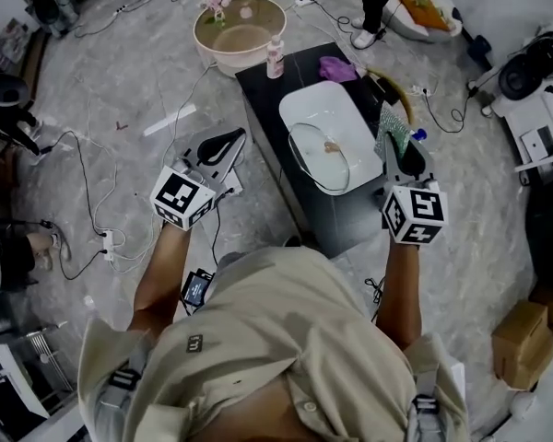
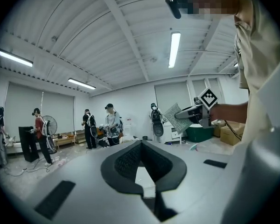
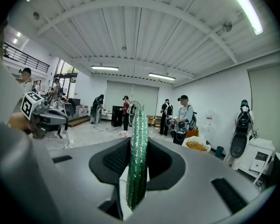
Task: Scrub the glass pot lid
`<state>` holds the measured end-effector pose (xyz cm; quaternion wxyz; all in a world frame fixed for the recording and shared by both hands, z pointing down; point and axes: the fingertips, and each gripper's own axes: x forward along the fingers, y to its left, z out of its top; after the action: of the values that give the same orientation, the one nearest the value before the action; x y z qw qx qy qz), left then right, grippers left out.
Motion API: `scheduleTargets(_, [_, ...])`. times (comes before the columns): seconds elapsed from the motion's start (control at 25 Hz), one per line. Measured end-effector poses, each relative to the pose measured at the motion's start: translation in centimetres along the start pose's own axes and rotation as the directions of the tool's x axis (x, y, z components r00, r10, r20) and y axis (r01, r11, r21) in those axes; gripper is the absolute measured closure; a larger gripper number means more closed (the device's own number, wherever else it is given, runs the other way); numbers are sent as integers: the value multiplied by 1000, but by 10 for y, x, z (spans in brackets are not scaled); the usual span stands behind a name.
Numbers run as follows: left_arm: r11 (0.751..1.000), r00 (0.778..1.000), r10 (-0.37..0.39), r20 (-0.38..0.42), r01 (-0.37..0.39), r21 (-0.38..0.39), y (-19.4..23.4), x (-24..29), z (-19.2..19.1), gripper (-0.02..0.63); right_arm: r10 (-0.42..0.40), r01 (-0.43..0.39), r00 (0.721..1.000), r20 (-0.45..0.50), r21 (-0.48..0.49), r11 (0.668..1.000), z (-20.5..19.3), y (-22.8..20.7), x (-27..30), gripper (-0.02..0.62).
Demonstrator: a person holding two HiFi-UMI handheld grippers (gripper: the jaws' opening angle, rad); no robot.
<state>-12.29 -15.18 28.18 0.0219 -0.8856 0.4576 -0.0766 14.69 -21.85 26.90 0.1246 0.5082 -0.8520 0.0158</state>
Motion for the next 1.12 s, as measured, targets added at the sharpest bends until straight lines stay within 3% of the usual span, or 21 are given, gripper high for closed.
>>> scheduleTargets(0.4, [999,997,-21,-71,18,-40,-42,62,-8,592,90,-86,994,-61,61,994,-52,-36,20,509])
scheduleTargets(0.72, [995,984,-95,-150,92,-27,-40,101,-24,592,84,-72,991,-103,122,990,-86,-48,43,509])
scheduleTargets(0.88, [989,979,-147,-144,141,-48,-30,128,-26,594,69,-49,985,-155,132,990,-102,-49,63,509])
scheduleTargets(1.0, [981,971,-189,-148,179,-78,-19,153,-41,592,73,-43,973,-219,139,989,-130,-42,87,509])
scheduleTargets(1.12, [970,962,-226,-156,207,-130,-11,175,-65,594,110,-69,939,-325,135,988,-175,-29,113,509])
